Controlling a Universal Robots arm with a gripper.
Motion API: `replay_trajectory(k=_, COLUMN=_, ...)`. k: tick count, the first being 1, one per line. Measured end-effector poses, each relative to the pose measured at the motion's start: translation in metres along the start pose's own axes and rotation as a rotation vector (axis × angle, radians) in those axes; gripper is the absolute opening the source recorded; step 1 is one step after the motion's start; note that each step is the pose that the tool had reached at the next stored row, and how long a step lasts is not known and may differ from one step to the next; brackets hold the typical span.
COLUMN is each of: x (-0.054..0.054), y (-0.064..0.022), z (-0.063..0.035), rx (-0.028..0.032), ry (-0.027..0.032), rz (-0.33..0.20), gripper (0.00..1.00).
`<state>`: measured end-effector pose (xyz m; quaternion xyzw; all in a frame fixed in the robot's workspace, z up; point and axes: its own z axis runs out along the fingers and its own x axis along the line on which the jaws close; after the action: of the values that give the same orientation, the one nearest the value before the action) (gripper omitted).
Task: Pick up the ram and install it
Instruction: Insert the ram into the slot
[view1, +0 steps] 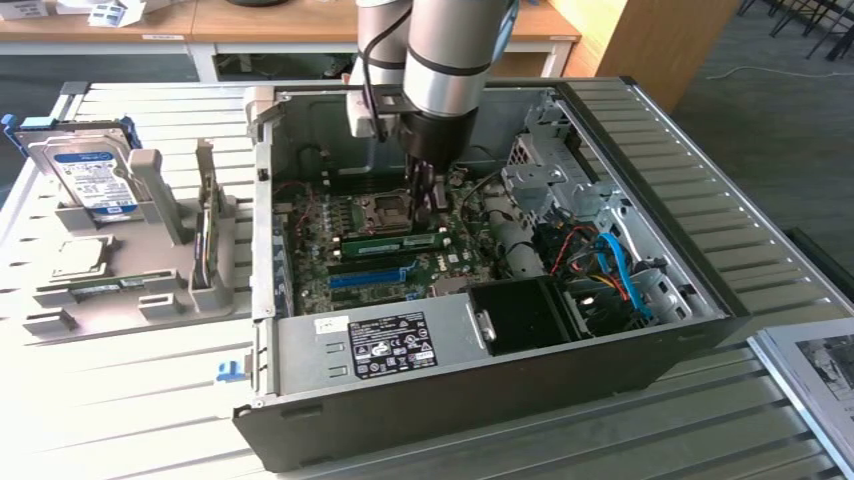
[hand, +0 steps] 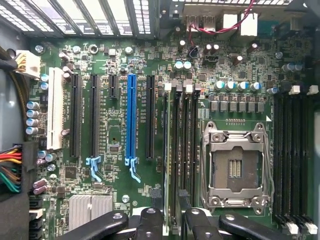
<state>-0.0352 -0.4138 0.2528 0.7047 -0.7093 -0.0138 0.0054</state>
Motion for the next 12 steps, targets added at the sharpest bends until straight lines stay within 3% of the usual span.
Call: replay_trajectory(k=12, x=0.000, y=-0.0018, z=-0.0140, rx=0.0000, ry=0.0000, rz=0.000, gripper=0.25)
